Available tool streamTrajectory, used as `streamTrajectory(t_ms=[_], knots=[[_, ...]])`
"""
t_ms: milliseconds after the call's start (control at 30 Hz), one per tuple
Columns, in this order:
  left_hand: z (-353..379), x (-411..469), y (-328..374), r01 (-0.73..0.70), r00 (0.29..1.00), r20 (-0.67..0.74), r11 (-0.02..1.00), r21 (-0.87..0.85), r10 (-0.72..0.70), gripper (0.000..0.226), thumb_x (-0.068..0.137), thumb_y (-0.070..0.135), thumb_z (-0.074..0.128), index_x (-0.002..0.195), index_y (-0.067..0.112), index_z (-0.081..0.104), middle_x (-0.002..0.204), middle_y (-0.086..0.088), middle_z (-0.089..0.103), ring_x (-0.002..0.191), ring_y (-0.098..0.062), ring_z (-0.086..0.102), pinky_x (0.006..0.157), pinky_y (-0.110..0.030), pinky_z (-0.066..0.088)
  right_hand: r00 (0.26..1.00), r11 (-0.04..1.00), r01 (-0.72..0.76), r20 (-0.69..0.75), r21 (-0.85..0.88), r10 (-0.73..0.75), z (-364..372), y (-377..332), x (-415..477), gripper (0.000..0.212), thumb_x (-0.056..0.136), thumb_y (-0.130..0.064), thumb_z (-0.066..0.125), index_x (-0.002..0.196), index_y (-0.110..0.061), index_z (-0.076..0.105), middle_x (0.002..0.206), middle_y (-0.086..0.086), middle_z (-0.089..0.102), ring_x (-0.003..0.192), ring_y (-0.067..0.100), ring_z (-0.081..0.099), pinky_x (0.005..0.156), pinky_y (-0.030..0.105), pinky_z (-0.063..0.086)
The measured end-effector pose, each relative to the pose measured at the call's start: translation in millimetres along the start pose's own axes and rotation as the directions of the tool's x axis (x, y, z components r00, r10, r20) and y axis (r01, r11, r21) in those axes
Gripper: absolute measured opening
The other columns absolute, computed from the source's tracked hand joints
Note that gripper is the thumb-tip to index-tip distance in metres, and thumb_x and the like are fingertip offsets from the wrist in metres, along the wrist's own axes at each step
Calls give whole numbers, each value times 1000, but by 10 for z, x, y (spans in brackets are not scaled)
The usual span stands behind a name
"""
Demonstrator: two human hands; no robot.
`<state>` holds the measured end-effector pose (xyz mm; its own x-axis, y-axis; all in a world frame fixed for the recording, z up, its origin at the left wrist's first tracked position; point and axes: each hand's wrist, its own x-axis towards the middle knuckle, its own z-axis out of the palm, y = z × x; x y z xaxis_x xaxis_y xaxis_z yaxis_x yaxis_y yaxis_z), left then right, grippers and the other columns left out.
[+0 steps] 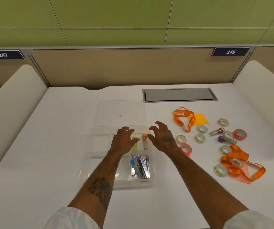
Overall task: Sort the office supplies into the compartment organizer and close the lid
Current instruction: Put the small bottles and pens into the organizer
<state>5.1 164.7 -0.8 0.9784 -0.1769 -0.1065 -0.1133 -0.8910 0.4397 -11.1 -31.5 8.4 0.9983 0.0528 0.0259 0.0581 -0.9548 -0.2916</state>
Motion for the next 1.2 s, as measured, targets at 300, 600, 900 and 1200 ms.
streamTrajectory(t_ms=[300,600,900,1200], knots=[[-87,-48,-103,-89,994,-18,909,407,105,81,91,71,25,155,30,-4,164,-8,-8,151,-30,-5,119,-53,0,998,993,-21,56,-115,28,-82,11,-127,99,71,-81,-13,153,-30,12,161,10,-10,148,32,-10,117,56,8],[-179,-95,13,-156,975,-68,874,461,210,93,65,81,-27,145,33,-29,158,-7,-29,147,-31,-21,116,-56,-10,994,980,-103,6,-171,106,-126,110,-290,104,62,-81,-30,152,-35,-4,160,10,-18,147,32,-15,116,58,2],[63,80,539,-270,950,-30,864,424,312,89,67,80,-26,143,34,-31,157,-5,-30,147,-29,-22,115,-54,-14,981,962,-194,-42,-192,189,-278,599,-481,89,77,-76,-11,153,-32,3,160,13,-13,147,34,-12,116,59,7],[523,378,1431,-340,931,16,854,395,364,80,87,72,7,151,32,-19,161,-7,-20,149,-28,-18,118,-54,-7,965,940,-257,-18,-225,260,-500,1596,-577,84,80,-73,-3,153,-31,3,161,13,-10,148,34,-10,115,60,7]])
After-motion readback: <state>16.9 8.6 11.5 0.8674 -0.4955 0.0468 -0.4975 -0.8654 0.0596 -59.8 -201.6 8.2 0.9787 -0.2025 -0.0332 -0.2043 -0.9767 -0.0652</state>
